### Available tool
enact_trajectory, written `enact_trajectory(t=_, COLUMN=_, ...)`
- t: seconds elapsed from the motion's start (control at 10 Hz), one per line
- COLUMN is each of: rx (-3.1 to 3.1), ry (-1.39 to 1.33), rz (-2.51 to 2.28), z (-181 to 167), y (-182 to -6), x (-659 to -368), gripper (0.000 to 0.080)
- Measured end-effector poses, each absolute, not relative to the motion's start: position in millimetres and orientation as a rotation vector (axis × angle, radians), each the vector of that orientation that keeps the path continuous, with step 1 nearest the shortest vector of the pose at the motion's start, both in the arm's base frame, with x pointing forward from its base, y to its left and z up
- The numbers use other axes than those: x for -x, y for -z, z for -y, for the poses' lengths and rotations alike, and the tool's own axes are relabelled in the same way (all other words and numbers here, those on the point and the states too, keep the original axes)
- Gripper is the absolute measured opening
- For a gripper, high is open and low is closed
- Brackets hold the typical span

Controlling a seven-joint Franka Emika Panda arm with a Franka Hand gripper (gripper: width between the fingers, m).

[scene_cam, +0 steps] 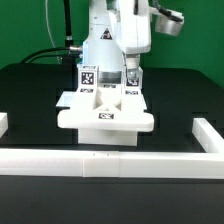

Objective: Assemble chair

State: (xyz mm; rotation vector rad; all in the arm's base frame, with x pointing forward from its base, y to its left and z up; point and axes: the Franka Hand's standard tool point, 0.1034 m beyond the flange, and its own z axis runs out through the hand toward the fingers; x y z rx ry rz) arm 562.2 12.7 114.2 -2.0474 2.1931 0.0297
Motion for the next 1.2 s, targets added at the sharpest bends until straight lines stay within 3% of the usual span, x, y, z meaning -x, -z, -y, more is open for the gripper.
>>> enact_trajectory(t=0.6, rx=1.668, ry=-0.091, rz=-2.468, z=-19.4, y=-114.4, x=-562.7, gripper=0.0285)
enact_trajectory(t=0.7, rx=1.592, ry=-0.102, rz=-2.517, z=-20.6, y=-114.2, x=-562.6, gripper=0.0371)
enact_trajectory(t=0.8, rx=1.577, ry=-0.108, rz=-2.524, z=-21.5, y=-113.6, x=-562.4, gripper=0.0371)
enact_trajectory(t=0.9, rx=1.598, ry=-0.106, rz=-2.511, z=-21.5, y=-113.2, x=-562.2, gripper=0.0560)
enact_trajectory(t=1.0, rx=1.599, ry=-0.106, rz=-2.511, z=-21.6, y=-112.9, x=-562.1, gripper=0.0560)
enact_trajectory(t=1.1, rx=1.602, ry=-0.106, rz=-2.509, z=-21.6, y=-112.6, x=-562.0, gripper=0.0637)
enact_trajectory(t=1.2, rx=1.607, ry=-0.106, rz=-2.506, z=-21.6, y=-112.6, x=-562.0, gripper=0.0637)
